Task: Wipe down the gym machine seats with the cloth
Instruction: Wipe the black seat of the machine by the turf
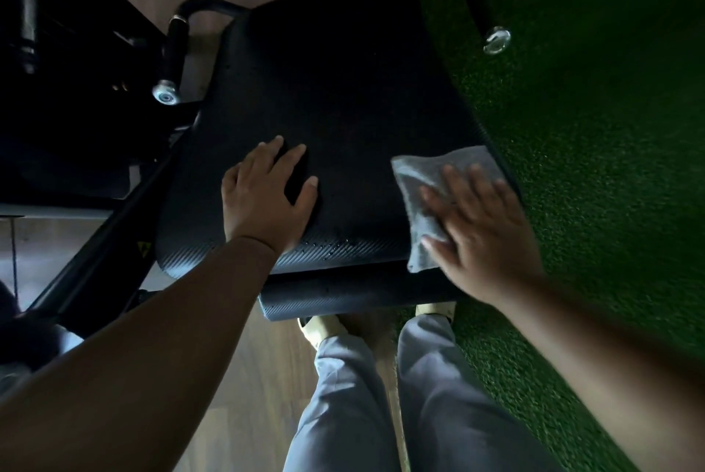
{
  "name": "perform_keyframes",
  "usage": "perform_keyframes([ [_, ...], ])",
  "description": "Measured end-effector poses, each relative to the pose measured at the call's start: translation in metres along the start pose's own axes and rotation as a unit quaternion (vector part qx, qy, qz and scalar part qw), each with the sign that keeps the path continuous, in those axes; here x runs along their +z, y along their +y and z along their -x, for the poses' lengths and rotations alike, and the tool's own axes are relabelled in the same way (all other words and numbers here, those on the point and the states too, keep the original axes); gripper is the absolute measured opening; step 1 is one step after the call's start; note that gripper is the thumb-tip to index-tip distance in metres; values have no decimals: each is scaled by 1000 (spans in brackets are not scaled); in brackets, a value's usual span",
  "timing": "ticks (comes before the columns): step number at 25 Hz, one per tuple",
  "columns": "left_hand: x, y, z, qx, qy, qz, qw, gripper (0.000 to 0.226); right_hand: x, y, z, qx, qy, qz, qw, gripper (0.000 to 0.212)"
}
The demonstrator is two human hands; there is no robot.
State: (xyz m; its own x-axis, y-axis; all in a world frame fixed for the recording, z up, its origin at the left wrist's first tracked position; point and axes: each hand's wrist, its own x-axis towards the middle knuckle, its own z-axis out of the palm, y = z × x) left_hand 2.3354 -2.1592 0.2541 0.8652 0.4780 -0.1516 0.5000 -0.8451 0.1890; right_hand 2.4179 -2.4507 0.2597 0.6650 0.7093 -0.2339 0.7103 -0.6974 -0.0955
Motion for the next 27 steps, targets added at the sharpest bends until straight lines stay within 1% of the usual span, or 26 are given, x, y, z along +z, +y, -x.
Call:
perform_keyframes([
  [2, 1, -1, 0, 4, 4, 4, 1000, 57, -6, 9, -17, 85, 5, 1, 996, 68],
  [4, 1, -1, 0, 5, 4, 3, 1000, 56, -14, -17, -53, 176, 19, -6, 984, 69],
  [5, 0, -2, 0, 5, 2, 0, 1000, 56, -18, -37, -69, 183, 8, -12, 983, 70],
  [6, -1, -2, -1, 5, -2, -2, 1000, 56, -19, -56, -78, 156, -5, -13, 988, 70],
  [8, -2, -4, -2, 14, -22, -1, 1000, 57, -17, -72, -72, 52, -17, -5, 998, 68],
  [9, -3, -6, -3, 25, -34, 1, 999, 58, -15, -66, -60, 6, -18, -3, 1000, 66],
  [10, -6, -11, -3, 44, -43, 2, 998, 59, -14, -53, -47, -20, -20, -4, 1000, 66],
  [11, -9, -20, -4, 63, -48, -1, 997, 60, -15, -35, -37, -21, -28, -1, 999, 65],
  [12, -14, -33, -5, 76, -46, -12, 996, 62, -16, -17, -33, 7, -39, 4, 999, 65],
  [14, -22, -68, -7, 63, -30, -27, 997, 65, -19, 3, -46, 115, -44, 6, 992, 69],
  [15, -24, -84, -8, 50, -25, -20, 998, 66, -21, -3, -60, 166, -38, 4, 985, 71],
  [16, -26, -97, -7, 42, -21, -10, 999, 66, -24, -23, -75, 193, -31, 6, 981, 73],
  [17, -25, -105, -6, 39, -16, -5, 999, 65, -25, -52, -86, 187, -33, 6, 982, 72],
  [18, -24, -107, -5, 39, -10, -5, 999, 63, -24, -86, -91, 150, -42, -1, 988, 70],
  [20, -22, -105, -5, 34, -8, -2, 999, 60, -19, -139, -83, 27, -48, -6, 998, 67],
  [21, -22, -105, -4, 31, -11, 1, 999, 60, -15, -150, -73, -24, -48, -6, 999, 66],
  [22, -23, -105, -3, 31, -13, 2, 999, 60, -12, -146, -63, -52, -45, -11, 998, 64],
  [23, -23, -107, -3, 30, -16, 7, 999, 59, -10, -132, -55, -56, -42, -13, 997, 63],
  [24, -23, -108, -2, 28, -18, 15, 999, 58, -8, -114, -50, -42, -46, -3, 998, 63],
  [25, -22, -108, -1, 24, -20, 20, 999, 56, -8, -95, -48, -11, -50, 9, 999, 65],
  [27, -21, -106, -1, 20, -19, 17, 999, 54, -11, -78, -63, 90, -41, 15, 995, 69],
])
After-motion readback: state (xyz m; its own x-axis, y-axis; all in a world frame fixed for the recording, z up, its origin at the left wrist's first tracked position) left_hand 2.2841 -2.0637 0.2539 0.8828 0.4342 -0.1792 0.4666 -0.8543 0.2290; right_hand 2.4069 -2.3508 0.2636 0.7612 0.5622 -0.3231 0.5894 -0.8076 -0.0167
